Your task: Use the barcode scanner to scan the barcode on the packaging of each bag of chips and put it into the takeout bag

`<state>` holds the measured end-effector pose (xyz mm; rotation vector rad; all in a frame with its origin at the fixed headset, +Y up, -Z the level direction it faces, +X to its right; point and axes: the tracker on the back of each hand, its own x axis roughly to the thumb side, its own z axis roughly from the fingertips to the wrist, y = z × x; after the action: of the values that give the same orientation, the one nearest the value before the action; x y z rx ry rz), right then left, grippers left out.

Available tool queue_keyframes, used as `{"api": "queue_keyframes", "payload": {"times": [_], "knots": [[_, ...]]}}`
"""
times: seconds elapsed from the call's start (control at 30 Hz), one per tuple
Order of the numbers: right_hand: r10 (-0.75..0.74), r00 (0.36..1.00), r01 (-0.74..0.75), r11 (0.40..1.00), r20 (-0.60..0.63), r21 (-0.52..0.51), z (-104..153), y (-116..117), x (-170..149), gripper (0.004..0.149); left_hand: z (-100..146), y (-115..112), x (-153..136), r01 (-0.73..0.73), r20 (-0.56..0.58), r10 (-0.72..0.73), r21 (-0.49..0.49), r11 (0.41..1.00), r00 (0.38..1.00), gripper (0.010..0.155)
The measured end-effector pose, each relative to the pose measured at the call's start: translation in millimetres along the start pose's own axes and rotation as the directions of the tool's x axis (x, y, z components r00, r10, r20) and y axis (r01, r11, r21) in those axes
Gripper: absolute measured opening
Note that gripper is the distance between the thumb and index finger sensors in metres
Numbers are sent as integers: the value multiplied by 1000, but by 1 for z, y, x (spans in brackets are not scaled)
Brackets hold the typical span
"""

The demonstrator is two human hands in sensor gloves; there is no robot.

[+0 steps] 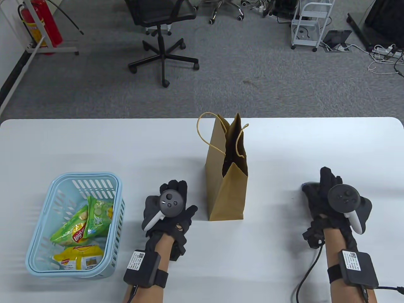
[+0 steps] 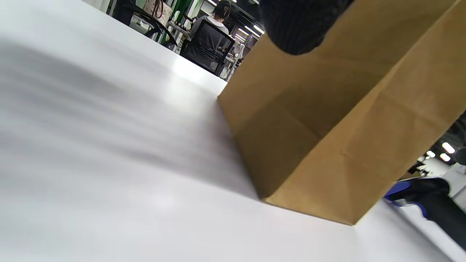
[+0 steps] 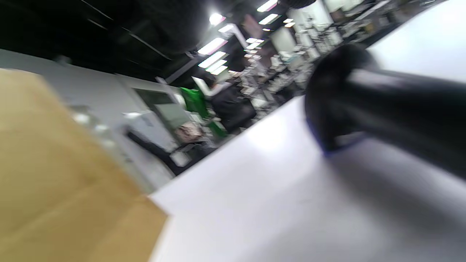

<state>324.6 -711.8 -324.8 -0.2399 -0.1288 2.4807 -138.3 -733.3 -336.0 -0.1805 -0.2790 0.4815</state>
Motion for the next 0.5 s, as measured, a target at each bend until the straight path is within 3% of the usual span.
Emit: {"api": "queue_keyframes", "payload": {"times": [0.1, 0.2, 0.37, 0.5], "knots": [[18, 989, -14, 1000, -150, 22, -12, 8, -21, 101, -1, -1, -1, 30, 2, -30, -8, 1000, 1000, 86], [132, 962, -122, 991, -239, 56, -20, 16, -33, 107, -1, -3, -3, 27, 0, -27, -17, 999, 1000, 86], [194, 934, -149, 975, -299, 166, -29, 29, -43, 112, -1, -1, 2, -56, 18, 56, -16, 998, 998, 82], [294, 902, -233, 948, -315, 217, -30, 30, -46, 104, -2, -5, 4, -70, 29, 70, -29, 997, 997, 82]]}}
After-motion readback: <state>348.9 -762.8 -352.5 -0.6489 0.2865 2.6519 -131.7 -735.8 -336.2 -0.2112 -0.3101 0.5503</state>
